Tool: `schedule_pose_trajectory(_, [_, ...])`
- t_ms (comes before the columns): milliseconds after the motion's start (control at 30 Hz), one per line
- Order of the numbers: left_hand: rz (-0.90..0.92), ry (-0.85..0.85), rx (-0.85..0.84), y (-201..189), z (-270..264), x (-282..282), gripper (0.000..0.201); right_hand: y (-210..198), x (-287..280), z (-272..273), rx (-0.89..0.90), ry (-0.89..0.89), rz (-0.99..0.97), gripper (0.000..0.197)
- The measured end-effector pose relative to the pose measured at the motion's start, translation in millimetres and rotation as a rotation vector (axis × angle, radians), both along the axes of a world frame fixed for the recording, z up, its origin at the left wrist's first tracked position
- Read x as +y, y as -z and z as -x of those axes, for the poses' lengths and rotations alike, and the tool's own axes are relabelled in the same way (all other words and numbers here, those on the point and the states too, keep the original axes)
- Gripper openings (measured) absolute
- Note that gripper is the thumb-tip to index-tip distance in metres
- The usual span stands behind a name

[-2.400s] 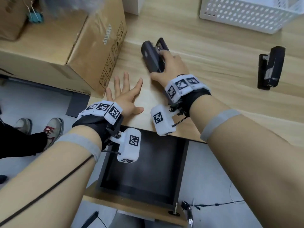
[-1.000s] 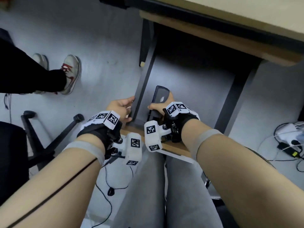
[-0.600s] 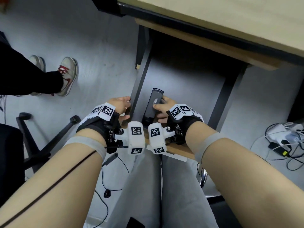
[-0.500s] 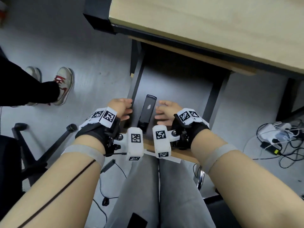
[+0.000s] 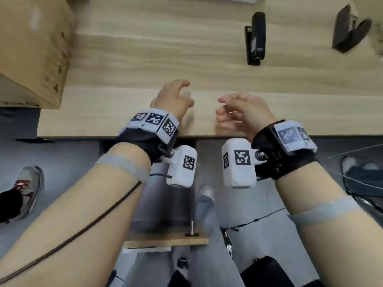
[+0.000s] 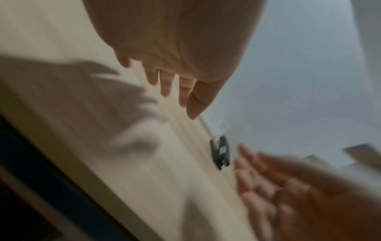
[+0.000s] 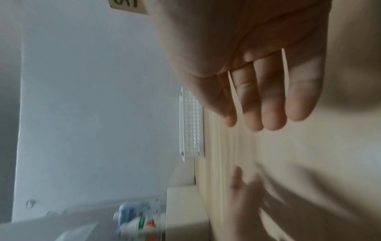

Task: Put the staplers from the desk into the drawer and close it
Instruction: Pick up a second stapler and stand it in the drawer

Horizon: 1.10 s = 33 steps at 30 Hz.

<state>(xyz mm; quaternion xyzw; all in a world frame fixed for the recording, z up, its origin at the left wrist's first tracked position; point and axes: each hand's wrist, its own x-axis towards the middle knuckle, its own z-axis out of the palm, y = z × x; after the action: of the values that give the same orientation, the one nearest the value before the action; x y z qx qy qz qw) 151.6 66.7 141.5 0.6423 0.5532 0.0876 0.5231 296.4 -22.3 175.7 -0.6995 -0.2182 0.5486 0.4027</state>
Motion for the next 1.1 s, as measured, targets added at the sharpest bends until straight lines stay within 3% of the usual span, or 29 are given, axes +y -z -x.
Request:
schedule_pose_trajectory(67, [-0.037,0.109,0.332,10.4,-32.1,4.3,0.071,-0.1,10.1,-34.7,-0.027,0.055,-0.013,0.020])
schedule_pose_trajectory(133, [-0.026,0.113,0.456,11.8,-54.1,3.3,0.080,0.6,19.8,-64.5,-0.032,0.076,-0.023,0.021])
schedule_pose_trajectory(300, [0.016,0.104,0.588,14.5,-76.5,-0.6,0.098,7.7,59.1,-113.5,-0.122,0.192,-0.015,0.010])
schedule_pose_trajectory(400, [0.012,0.116,0.637,18.1,-79.3,-0.6,0.100,17.5,93.4,-125.5,-0.400,0.112,0.081,0.057])
schedule_pose_trajectory(467, [0.022,0.127,0.661,19.6,-79.9,1.3,0.099,22.1,110.2,-128.7,-0.593,-0.019,0.144,0.068])
schedule_pose_trajectory(667, [0.065,0.131,0.689,20.6,-81.1,4.0,0.099,34.0,139.9,-131.8,-0.780,-0.193,0.204,0.068])
schedule_pose_trajectory(800, [0.063,0.144,0.686,19.9,-80.4,3.7,0.099,37.0,150.3,-134.4,-0.849,-0.270,0.251,0.052])
schedule_pose_trajectory(867, [0.066,0.157,0.685,19.3,-80.6,3.5,0.100,32.7,150.9,-135.6,-0.842,-0.271,0.272,0.044])
schedule_pose_trajectory(967, [0.068,0.161,0.668,18.1,-81.0,3.3,0.100,26.2,140.3,-136.6,-0.724,-0.316,0.257,0.016])
schedule_pose_trajectory(1033, [0.064,0.171,0.659,18.8,-79.4,4.0,0.100,22.9,127.5,-131.2,-0.502,-0.194,0.203,0.023])
schedule_pose_trajectory(1100, [0.057,0.182,0.646,18.2,-77.8,2.5,0.101,18.0,110.2,-121.4,-0.145,-0.040,0.147,0.025])
